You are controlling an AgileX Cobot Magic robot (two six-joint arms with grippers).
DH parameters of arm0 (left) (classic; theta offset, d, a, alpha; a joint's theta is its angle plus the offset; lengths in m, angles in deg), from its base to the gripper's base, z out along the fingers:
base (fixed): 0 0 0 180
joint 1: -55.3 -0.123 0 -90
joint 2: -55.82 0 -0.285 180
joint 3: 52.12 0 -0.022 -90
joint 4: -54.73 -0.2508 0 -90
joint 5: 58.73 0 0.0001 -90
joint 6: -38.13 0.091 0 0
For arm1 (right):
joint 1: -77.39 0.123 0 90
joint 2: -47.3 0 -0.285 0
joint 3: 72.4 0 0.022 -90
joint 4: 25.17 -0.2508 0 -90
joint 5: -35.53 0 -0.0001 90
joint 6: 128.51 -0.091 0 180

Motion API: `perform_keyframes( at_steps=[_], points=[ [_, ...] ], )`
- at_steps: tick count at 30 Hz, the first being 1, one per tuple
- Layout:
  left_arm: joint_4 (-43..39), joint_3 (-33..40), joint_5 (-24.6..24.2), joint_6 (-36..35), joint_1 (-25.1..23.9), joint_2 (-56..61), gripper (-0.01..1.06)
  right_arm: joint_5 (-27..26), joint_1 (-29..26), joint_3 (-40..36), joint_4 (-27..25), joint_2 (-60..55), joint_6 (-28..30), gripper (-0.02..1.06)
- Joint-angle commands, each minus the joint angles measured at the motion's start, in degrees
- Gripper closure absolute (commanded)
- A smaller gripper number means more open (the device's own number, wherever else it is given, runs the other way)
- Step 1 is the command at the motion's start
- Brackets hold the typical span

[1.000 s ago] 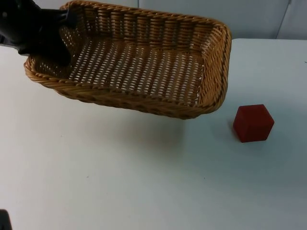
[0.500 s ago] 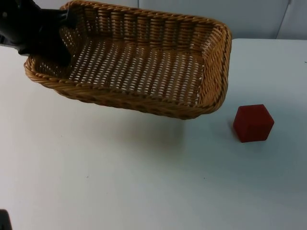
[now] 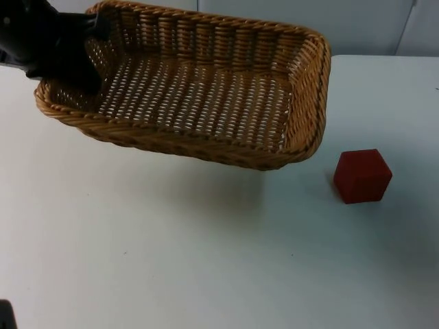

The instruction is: Pick up the basket with the left hand and place the cube into the basket with the right hand.

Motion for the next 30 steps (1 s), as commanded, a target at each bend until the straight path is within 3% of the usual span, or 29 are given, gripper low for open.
perform_keyframes(
  at_steps=[1, 4, 5, 8, 9, 11, 13, 15, 19, 30],
  points=[
    [1.55, -0.58, 0.31, -0.68, -0.01, 0.83, 1.05, 1.37, 0.74, 2.23, 0.43, -5.22, -0.31, 0.82],
    [1.43, -0.58, 0.29, -0.68, -0.01, 0.83, 1.05, -1.83, 4.4, 2.84, -0.56, -15.38, -2.47, 0.49],
    [1.43, -0.58, 0.29, -0.68, -0.01, 0.83, 1.05, -1.83, 4.4, 2.84, -0.56, -15.38, -2.47, 0.49],
    [1.43, -0.58, 0.29, -0.68, -0.01, 0.83, 1.05, -6.48, 8.37, 2.84, -1.76, -22.19, -2.47, 0.16],
    [1.43, -0.58, 0.29, -0.68, -0.01, 0.83, 1.05, -6.48, 8.37, 2.84, -1.76, -22.19, -2.47, 0.16],
    [1.43, -0.58, 0.29, -0.68, -0.01, 0.83, 1.05, -11.01, 10.13, 2.84, -1.76, -26.03, -2.47, 0.0],
    [1.43, -0.58, 0.48, -0.68, -0.01, 0.83, 1.05, -17.44, 11.0, 2.84, -3.02, -29.93, -2.47, 0.0],
    [1.43, -0.58, 0.48, -0.68, -0.01, 0.83, 1.05, -18.8, 11.15, 2.84, -3.38, -30.76, -2.47, 0.0],
    [1.43, -0.58, 0.55, -0.68, -0.01, 0.83, 1.05, -28.04, 12.68, 3.07, -7.68, -36.74, -1.8, 0.0],
    [1.33, -0.58, 3.07, -0.68, -0.01, 0.83, 1.05, -32.8, 13.97, 6.23, -13.65, -45.13, -0.8, 0.0]
  ],
)
